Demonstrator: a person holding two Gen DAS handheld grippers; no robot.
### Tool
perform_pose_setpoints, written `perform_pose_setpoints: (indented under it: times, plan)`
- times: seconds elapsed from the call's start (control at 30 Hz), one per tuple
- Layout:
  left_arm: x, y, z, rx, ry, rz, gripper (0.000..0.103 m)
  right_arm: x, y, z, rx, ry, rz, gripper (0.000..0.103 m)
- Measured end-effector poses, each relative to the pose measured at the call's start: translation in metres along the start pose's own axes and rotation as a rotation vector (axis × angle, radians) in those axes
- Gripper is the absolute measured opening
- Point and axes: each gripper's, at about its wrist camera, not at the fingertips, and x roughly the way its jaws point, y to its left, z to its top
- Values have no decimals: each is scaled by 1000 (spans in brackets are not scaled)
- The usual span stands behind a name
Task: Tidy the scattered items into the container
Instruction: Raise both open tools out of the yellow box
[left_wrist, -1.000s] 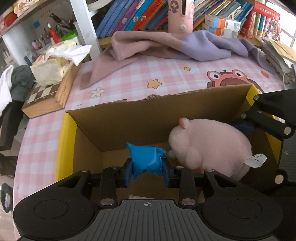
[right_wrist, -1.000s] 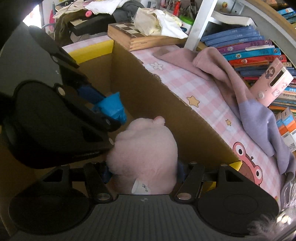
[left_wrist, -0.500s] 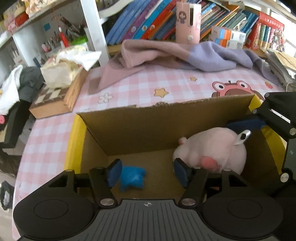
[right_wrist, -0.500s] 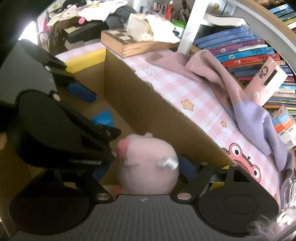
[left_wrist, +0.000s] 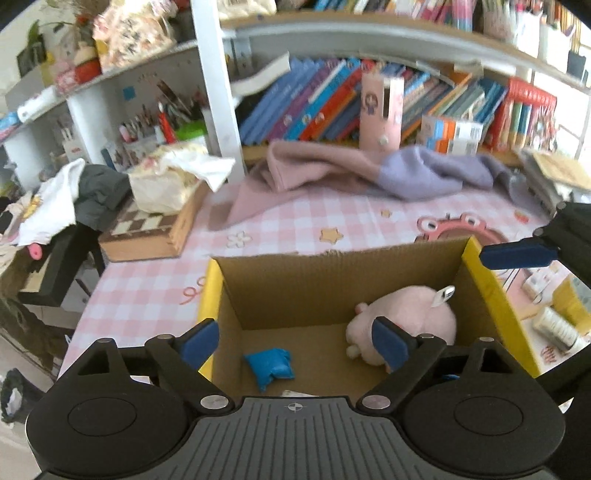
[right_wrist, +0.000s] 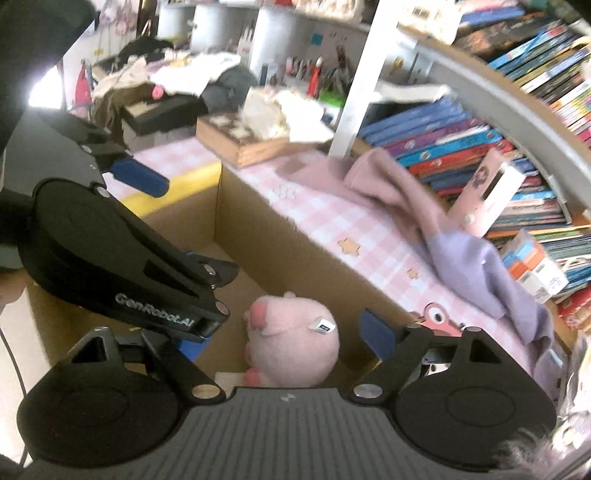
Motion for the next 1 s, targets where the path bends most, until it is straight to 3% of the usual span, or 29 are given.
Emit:
perform_pose_setpoints:
  times: [0.43,1.0]
  plan:
    - [-75,1,-25,31,-134,66,96,-71,38,-14,17,-125,-86,91]
    - [-138,6,-84,-38,-157,123,96,-134,65,-65,112,-173,-142,91]
